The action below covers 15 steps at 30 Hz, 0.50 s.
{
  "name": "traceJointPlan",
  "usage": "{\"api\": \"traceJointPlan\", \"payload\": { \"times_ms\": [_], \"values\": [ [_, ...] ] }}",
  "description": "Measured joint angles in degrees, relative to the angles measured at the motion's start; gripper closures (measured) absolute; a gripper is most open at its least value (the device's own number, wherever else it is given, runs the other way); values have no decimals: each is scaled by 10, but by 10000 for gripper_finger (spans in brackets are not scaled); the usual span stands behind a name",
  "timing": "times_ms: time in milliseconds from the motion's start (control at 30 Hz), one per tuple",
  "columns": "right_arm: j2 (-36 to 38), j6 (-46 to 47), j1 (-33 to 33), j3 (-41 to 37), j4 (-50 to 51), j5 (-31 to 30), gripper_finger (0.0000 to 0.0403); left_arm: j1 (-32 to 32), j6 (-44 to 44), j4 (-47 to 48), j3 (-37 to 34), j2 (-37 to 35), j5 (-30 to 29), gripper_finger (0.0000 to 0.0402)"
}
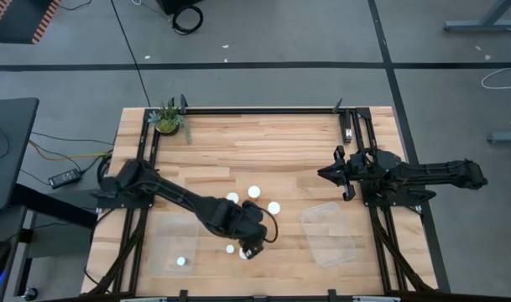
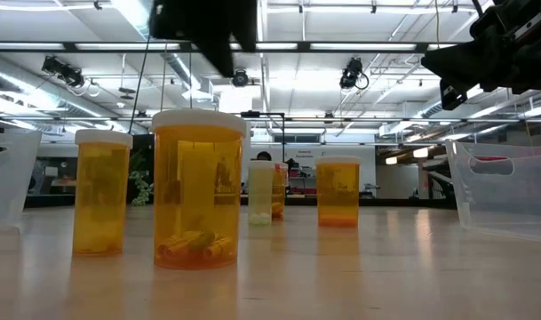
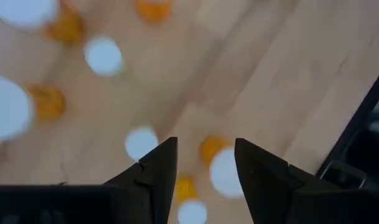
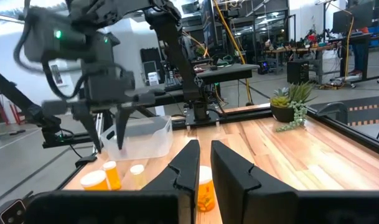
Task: Pick and place medicine bottles into bin by pill shape (circle, oval)
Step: Put the small yellow pill bottle into the left transparent bin
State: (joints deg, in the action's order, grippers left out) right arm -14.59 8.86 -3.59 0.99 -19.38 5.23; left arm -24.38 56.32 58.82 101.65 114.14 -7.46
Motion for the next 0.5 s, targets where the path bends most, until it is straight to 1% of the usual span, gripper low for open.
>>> {"api": "traceJointPlan", "payload": {
  "times_ms": [67, 200, 367, 500],
  "values": [
    [0, 0, 0, 0, 0, 0, 356, -8, 0, 26, 0, 9, 12, 233],
    [0, 0, 0, 0, 1, 0, 356, -20, 3, 37, 0, 31, 19, 227],
    [0, 0, 0, 0, 1, 0, 356, -21, 8, 59, 0, 50, 28, 205],
    [0, 0, 0, 0, 0, 0, 356, -15, 33, 86, 0, 57, 28, 183]
  ]
}}
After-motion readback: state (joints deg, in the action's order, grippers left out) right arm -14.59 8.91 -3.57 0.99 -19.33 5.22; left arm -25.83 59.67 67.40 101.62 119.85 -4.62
